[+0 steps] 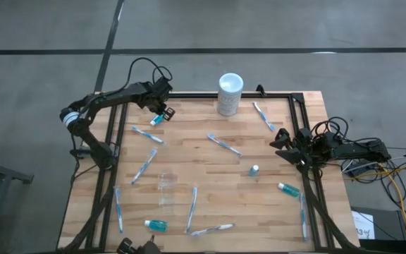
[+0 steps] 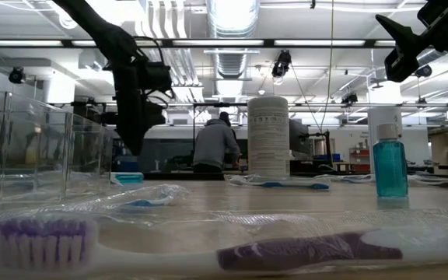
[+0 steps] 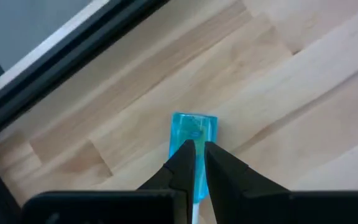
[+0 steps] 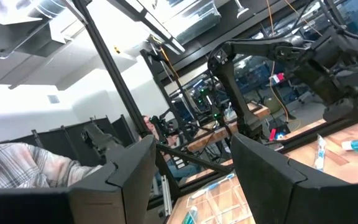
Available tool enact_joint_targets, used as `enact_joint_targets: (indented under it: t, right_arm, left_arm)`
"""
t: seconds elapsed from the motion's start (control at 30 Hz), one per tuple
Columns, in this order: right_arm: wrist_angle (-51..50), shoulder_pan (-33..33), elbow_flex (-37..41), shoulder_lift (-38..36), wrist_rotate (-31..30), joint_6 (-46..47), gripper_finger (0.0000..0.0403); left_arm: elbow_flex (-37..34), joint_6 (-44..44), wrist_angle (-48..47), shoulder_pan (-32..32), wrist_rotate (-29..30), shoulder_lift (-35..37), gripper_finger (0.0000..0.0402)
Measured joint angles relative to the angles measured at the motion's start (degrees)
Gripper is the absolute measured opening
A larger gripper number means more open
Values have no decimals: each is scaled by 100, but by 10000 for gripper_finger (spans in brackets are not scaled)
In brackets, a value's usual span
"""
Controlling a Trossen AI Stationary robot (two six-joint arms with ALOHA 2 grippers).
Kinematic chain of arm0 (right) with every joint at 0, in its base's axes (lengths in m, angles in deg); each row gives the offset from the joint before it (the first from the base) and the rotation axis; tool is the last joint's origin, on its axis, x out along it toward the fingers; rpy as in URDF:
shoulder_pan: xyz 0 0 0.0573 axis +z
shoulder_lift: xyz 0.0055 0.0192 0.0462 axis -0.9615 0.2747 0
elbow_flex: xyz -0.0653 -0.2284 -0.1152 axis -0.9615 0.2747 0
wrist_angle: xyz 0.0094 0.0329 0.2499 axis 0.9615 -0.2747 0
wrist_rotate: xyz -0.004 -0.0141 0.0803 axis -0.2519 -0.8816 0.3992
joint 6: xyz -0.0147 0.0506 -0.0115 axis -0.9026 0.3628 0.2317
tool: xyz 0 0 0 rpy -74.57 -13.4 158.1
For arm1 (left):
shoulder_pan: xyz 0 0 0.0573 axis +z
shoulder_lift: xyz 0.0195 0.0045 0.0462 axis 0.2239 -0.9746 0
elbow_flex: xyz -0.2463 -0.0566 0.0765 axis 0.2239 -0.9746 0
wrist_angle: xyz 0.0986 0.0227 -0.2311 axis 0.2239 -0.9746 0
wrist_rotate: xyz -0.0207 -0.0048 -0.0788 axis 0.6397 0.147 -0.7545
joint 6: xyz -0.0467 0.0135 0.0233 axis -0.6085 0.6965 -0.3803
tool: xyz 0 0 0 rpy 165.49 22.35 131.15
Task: Pick & Place toothbrushing station
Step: Put the blue mouthwash bottle into the transparent organizer
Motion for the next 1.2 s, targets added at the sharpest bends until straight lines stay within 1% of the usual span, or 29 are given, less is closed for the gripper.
enact_joint_targets:
  t: [0.17,0.4,0.47,0.53,0.6,0.67,0.87,1.07,1.2]
  right_arm:
    - [1,-1,0,2,1,0,206]
    - [2,-2,0,0,0,0,206]
    - [1,-1,0,2,0,0,206]
    - [1,0,0,1,1,0,206]
    - [2,-2,0,0,0,0,206]
    - [2,0,0,0,0,0,206]
    - [0,0,0,0,2,0,206]
    - [0,-2,0,2,1,0,206]
    - [-2,-2,0,2,2,0,206]
  left_arm:
    - [-61,41,17,1,35,-147,39]
    - [-69,120,40,10,148,-540,39]
    - [-69,254,44,10,300,-672,39]
    - [-69,339,49,2,684,-778,39]
    - [-70,376,48,8,870,-911,39]
    - [-87,376,-5,14,751,-996,39]
    - [-67,309,-16,-9,-52,-1090,39]
    - [-80,265,-121,-131,-448,-887,39]
    - [-78,275,-158,-263,-917,-775,39]
